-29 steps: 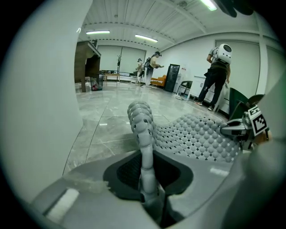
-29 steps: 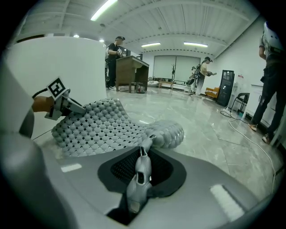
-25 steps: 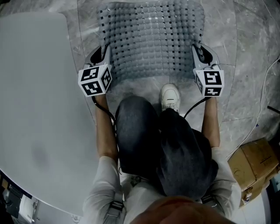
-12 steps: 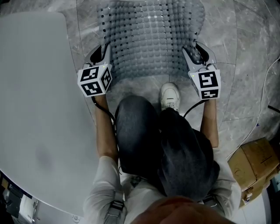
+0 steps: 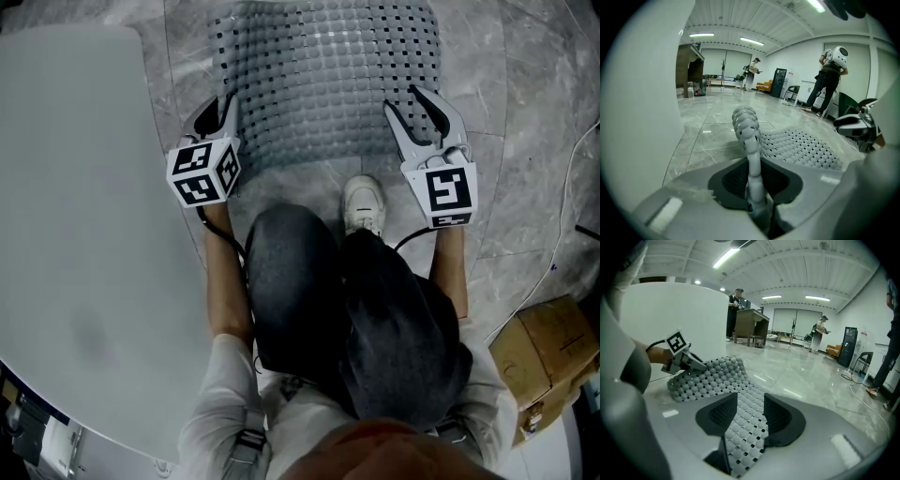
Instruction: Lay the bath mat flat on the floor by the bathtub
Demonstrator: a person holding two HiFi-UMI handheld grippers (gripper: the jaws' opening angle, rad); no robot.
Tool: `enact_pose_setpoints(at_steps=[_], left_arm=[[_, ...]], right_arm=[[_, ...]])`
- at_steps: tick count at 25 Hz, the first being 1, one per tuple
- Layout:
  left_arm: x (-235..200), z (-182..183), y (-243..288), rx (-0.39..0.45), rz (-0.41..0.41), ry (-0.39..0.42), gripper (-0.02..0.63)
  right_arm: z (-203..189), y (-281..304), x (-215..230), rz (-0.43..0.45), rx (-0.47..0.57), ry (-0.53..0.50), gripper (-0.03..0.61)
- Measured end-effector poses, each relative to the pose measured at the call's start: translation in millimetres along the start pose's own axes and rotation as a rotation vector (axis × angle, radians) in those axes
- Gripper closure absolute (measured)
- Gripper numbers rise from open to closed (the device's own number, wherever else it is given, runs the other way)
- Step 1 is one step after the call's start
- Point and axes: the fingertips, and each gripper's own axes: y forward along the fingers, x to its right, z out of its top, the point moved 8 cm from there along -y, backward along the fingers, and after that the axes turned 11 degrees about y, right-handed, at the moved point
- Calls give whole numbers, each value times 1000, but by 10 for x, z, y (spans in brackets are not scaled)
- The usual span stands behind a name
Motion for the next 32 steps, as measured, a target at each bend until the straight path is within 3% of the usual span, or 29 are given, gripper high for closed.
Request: enact_pose_setpoints(at_steps=[16,32], left_arm=[[-39,-48,40,-11,22,0,480],[26,82,-194,65,-50,30,462]], right_arm=[[-133,92,-35,28,-37,3,396],[-44,198,-288,60,-35,-18,396]])
